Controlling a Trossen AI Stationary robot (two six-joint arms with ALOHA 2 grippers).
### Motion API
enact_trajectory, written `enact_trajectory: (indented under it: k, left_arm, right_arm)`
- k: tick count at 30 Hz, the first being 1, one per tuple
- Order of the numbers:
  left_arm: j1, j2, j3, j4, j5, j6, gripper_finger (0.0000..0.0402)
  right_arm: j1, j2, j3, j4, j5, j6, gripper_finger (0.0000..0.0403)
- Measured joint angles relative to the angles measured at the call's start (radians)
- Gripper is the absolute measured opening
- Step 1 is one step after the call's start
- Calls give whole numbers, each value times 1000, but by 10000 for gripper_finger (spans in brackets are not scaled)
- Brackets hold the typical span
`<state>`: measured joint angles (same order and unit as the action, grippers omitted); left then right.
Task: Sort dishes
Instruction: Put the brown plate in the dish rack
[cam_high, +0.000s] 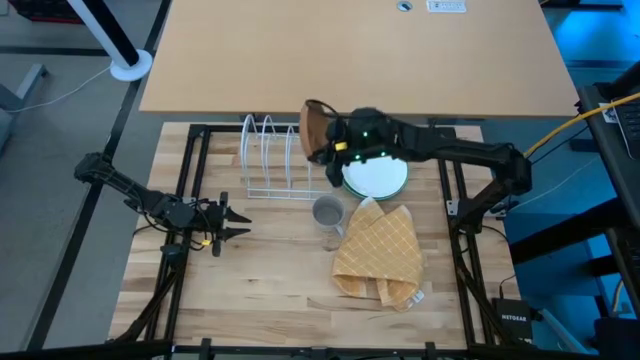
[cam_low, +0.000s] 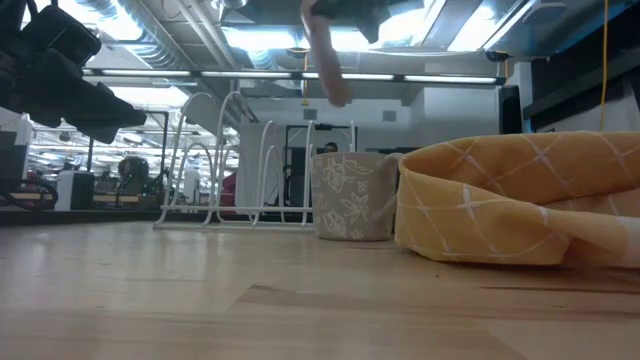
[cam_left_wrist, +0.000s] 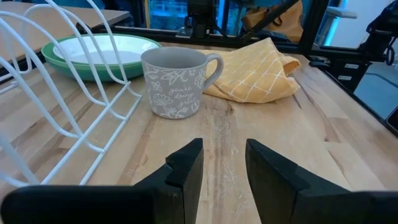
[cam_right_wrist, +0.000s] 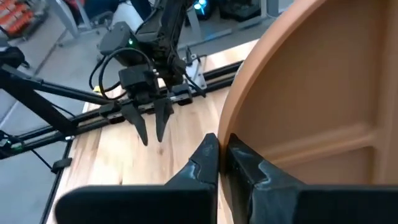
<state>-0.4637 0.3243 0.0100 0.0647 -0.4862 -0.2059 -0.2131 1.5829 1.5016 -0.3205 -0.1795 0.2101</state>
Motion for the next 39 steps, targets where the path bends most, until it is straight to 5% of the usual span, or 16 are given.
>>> enact_trajectory:
  k: [10,39]
  left_arm:
    - [0,0,0,0,0,-27,113]
    - [0,0,0,0,0,-27,113]
  right_arm:
    - [-3,0,-237,312,-17,128,11]
    - [-3,-2,-440,316,173,152,44]
